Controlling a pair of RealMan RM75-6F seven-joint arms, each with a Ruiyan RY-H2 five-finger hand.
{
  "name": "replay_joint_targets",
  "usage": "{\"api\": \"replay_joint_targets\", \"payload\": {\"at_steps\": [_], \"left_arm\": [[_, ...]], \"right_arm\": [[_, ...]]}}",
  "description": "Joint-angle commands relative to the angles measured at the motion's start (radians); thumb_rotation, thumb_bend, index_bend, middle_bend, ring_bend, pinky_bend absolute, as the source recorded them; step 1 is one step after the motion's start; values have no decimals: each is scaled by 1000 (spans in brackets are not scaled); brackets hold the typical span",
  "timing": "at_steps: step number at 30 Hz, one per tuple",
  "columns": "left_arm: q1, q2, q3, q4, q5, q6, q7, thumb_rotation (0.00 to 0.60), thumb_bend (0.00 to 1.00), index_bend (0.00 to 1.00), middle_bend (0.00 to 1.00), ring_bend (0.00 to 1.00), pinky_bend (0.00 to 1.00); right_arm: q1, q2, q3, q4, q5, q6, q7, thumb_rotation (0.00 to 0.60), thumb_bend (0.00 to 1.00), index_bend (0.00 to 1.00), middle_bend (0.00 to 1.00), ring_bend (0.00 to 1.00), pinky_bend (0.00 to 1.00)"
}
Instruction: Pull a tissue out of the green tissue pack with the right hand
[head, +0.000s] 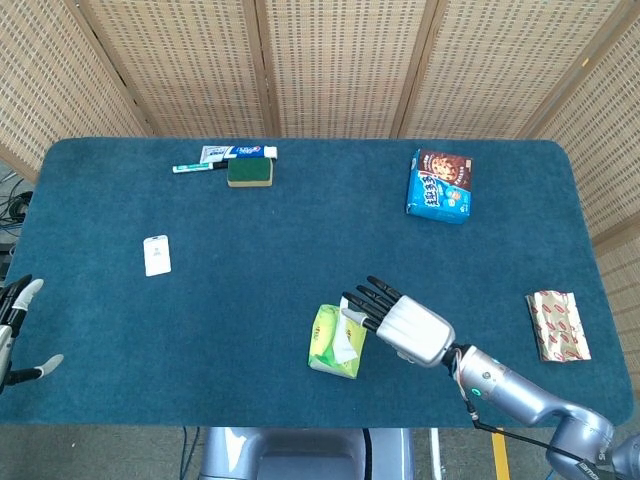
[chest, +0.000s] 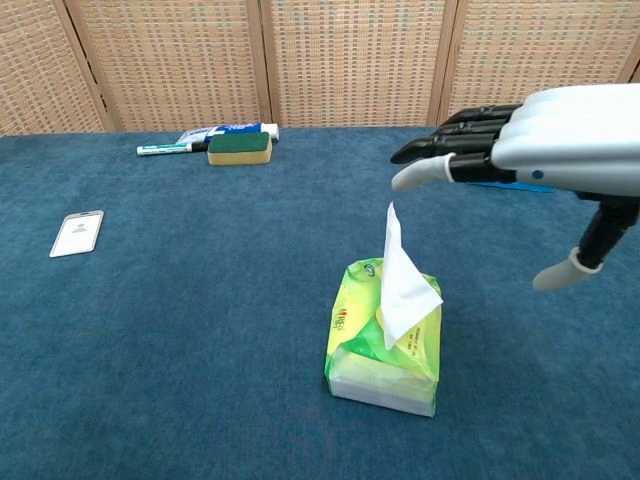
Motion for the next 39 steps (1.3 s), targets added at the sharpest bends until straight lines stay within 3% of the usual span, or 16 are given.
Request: {"api": "replay_joint_targets", "payload": {"at_steps": [1,6,10,19,26,32,39], "left_arm": [[-3,2,-2,2,-4,-5,-4,600,41,0,0,0,0],[-7,2,-1,1,-8,-12,-2,600,41,0,0,0,0],[-4,2,0,0,-4,-4,-3,600,41,0,0,0,0],[-6,3,1,0,-5,-7,-4,600,41,0,0,0,0],[-6,4,0,1,-6,-6,-9,600,41,0,0,0,0],[-7,7,0,0,-7,-8,-14,600,41,0,0,0,0],[-3,11,1,2,-2,0,-31,600,41,0,0,0,0]], "right_arm": [[54,-71,40,-42,112,-113,-198,600,156,0,0,0,0],[77,-124,53,-46,197,-147,-324,600,228,28,1,0,0],[93,-157,50,-40,278,-169,-437,600,343,173,100,15,46],[105,-198,21,-33,325,-127,-542,600,557,608,520,386,408],[105,-194,15,-37,270,-57,-452,600,620,655,584,459,492],[112,-140,80,-84,218,53,-355,600,646,658,584,459,503],[150,-153,254,-50,328,161,-323,600,646,662,589,462,503]]}}
